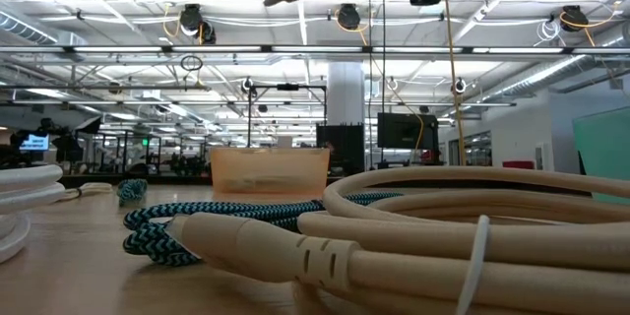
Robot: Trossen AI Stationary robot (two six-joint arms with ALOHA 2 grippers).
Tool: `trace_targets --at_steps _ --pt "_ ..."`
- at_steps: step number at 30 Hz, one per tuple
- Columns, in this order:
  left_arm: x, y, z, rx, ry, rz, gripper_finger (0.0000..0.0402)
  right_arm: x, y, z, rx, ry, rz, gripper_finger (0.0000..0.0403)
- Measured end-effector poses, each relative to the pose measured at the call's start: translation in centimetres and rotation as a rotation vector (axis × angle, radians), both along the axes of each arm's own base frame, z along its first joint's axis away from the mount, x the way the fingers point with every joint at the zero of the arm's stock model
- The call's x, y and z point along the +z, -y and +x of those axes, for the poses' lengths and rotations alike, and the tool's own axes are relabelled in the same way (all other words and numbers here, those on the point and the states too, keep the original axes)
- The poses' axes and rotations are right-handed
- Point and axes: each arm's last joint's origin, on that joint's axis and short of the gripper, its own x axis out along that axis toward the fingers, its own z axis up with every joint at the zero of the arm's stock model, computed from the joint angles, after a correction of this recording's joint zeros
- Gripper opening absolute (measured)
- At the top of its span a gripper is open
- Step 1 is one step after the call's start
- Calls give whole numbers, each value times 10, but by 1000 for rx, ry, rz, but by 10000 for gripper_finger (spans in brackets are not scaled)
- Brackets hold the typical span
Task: Pick & Place USB Port
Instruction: Put the top brown usb cable into the orange bin
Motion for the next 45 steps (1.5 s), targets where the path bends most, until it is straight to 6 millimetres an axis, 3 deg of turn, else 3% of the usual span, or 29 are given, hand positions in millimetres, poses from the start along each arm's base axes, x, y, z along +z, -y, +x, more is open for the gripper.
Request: trace_targets --at_steps 9,23,45 --pt "-11 1 20 33 -24 180 134 1 4 0 -15 9 -13 23" --pt "-11 -19 24 24 -27 127 134 -14 4 22 -11 1 -4 23" --pt "-18 7 13 22 -84 93 134 -20 13 26 -30 -23 -24 23"
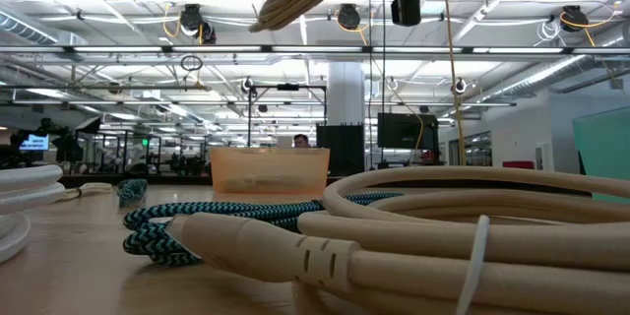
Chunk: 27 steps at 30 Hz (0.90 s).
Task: Pick & Place USB Port
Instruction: Put the top brown usb cable into the orange bin
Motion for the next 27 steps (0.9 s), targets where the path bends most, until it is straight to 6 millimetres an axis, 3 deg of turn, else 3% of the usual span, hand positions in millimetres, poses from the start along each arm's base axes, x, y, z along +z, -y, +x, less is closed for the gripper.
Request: trace_targets --at_steps 27 --pt "-7 -38 11 38 -40 -21 134 6 0 1 0 59 -7 23"
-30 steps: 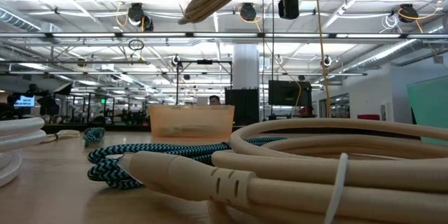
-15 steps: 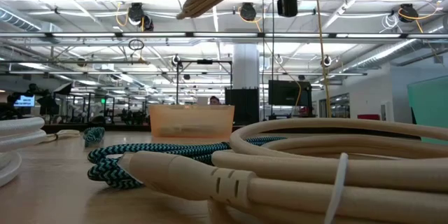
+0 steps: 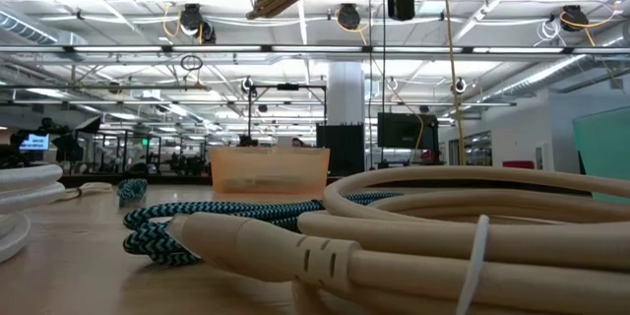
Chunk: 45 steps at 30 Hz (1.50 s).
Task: Pick & Place USB Port
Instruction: Put the top brown usb cable into the orange bin
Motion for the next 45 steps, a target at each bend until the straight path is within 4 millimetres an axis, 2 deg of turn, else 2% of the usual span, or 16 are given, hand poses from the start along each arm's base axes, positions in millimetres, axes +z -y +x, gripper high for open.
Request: trace_targets --at_steps 8,18,23,27,36,45 --pt "-24 2 20 -9 -76 25 133 -1 0 0 4 -6 1 22" --pt "-13 3 11 12 -44 50 87 0 -1 0 2 2 -2 22" --pt "-13 4 8 14 -48 26 78 -1 -1 0 0 -7 1 22" --pt "-12 5 6 14 -40 -9 88 -1 0 0 -9 -11 1 22" --pt "-14 5 4 29 -63 -26 146 -4 3 -1 -42 -35 3 22" --pt "-13 6 4 46 -57 4 151 -4 4 -1 -63 -40 -2 22"
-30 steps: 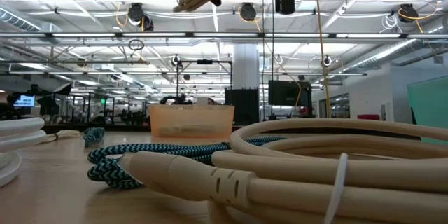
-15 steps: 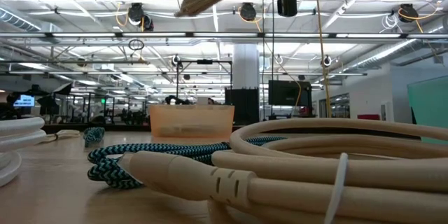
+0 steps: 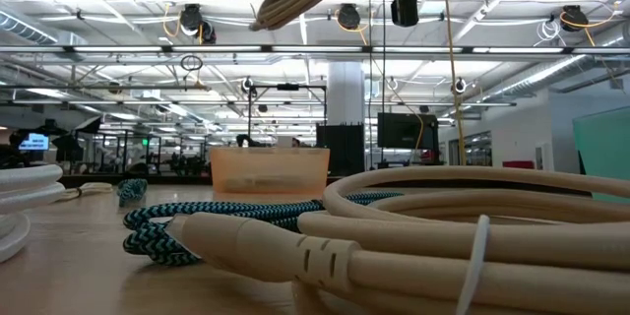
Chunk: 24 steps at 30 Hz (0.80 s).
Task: Pick & Place USB Port
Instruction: Put the top brown usb cable into the orange bin
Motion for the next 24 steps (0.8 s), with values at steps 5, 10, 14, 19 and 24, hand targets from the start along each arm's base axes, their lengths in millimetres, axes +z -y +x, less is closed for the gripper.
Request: trace_targets --at_steps 5,10,14,19,24 --pt "1 3 0 6 -2 37 121 0 0 0 -1 0 0 22" --pt "1 3 0 6 3 45 68 0 0 0 1 0 1 22" --pt "2 3 1 11 18 44 41 0 0 0 2 0 0 22" --pt "2 3 1 22 33 34 54 0 -1 0 4 1 -3 22" --pt "1 4 0 42 39 9 48 3 -1 1 29 32 -28 76"
